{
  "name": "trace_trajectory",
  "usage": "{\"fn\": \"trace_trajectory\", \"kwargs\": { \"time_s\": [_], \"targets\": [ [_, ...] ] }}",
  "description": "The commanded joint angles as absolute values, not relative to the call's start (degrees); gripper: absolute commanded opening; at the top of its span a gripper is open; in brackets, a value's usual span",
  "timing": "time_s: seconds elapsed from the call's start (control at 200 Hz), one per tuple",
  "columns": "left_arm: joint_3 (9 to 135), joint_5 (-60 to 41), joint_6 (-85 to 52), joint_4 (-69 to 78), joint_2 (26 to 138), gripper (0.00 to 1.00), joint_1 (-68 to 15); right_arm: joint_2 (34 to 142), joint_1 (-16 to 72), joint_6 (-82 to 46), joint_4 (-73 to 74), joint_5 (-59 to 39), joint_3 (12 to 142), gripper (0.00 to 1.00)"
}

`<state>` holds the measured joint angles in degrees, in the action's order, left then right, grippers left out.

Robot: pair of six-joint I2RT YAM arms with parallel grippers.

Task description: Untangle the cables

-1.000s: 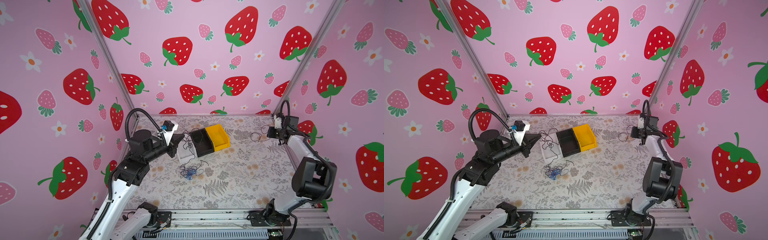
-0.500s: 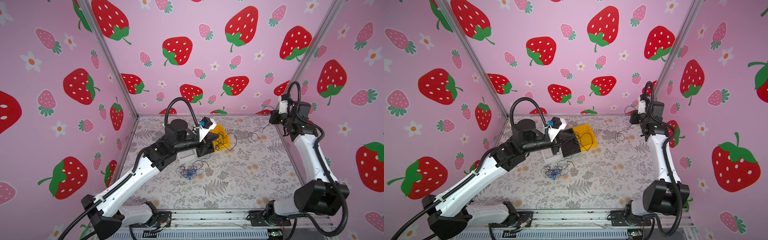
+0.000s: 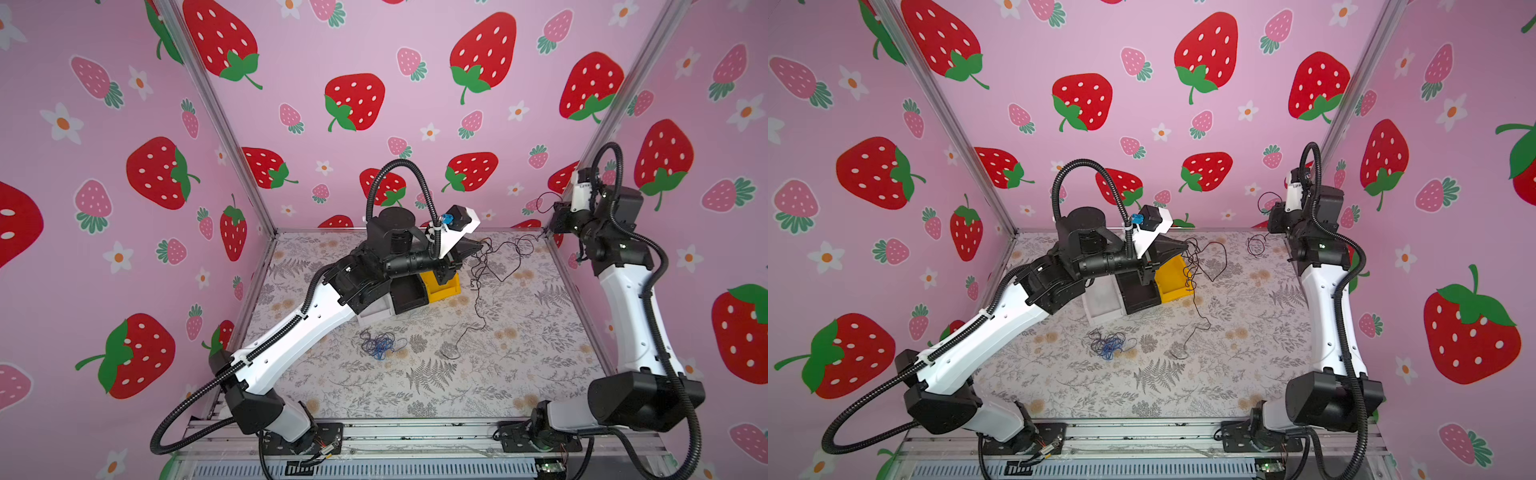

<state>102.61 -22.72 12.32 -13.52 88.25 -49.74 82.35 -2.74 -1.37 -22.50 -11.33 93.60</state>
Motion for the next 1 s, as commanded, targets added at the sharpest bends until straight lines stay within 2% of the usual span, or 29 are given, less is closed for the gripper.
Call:
{"fn": "trace_trajectory", "kwargs": {
  "time_s": [0.0,0.305,0.595,0.615,0.655,0.675,0.77,0.89,0.93,0.97,0.995],
  "targets": [
    [102.6,-22.9,14.5,-14.9,88.8,0.0,-50.0,81.9,-2.8,0.2,-23.4,-11.0,94.7,0.0],
    [81.8,-22.0,10.3,-6.8,86.4,0.0,-50.1,81.2,-3.0,-0.2,-22.1,-17.1,95.1,0.0],
    [73.7,-19.0,7.7,2.1,95.6,0.0,-50.9,78.6,-1.9,-1.6,-20.2,-27.0,92.6,0.0],
    [73.8,-19.0,7.5,2.3,96.1,0.04,-50.9,78.2,-1.8,-1.5,-19.9,-27.7,92.4,0.0],
    [74.0,-18.7,7.5,2.7,97.0,0.24,-50.9,77.5,-1.4,-1.3,-19.8,-28.9,91.9,0.0],
    [74.1,-18.6,7.4,2.8,97.5,0.31,-51.0,77.2,-1.2,-1.3,-19.7,-29.5,91.7,0.0],
    [74.1,-18.4,7.7,3.9,98.8,0.46,-51.0,76.2,-0.5,-1.1,-19.3,-32.1,91.2,0.0],
    [74.2,-16.8,8.6,4.9,99.3,0.61,-51.1,75.9,0.2,-2.0,-19.2,-35.3,90.6,0.0],
    [73.9,-15.8,8.9,5.2,99.1,0.69,-51.1,75.9,0.4,-2.4,-17.7,-36.6,90.4,0.0],
    [73.3,-13.9,9.0,6.1,98.6,0.87,-51.1,75.9,0.7,-2.7,-17.2,-37.6,90.3,0.0],
    [72.9,-12.7,9.2,6.8,98.1,0.9,-51.1,75.9,0.9,-2.9,-17.0,-38.4,90.2,0.0]
  ]
}}
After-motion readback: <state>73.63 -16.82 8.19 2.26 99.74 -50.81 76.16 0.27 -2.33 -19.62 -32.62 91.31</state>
